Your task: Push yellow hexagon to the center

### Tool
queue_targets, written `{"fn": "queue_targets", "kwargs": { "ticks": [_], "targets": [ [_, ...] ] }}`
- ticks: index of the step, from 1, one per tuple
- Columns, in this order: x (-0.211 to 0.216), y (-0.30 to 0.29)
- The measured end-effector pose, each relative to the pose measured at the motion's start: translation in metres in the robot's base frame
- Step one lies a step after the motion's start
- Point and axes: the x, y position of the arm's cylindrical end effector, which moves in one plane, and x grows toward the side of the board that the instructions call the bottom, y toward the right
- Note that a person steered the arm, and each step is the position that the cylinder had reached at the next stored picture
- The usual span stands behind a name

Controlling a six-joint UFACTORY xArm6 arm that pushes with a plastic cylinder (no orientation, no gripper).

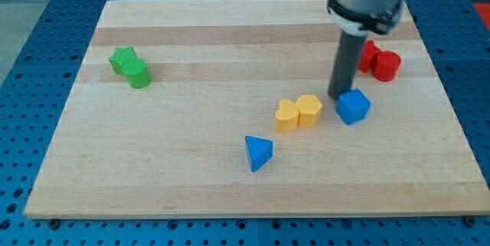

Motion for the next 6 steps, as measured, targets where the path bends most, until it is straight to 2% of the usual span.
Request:
{"fn": "queue_targets", "kwargs": {
  "ticks": [1, 2, 5, 6],
  "targets": [
    [0.047, 0.02],
    [0.063, 0.021],
    [0.062, -0.053],
    [0.022, -0.054]
  ]
}}
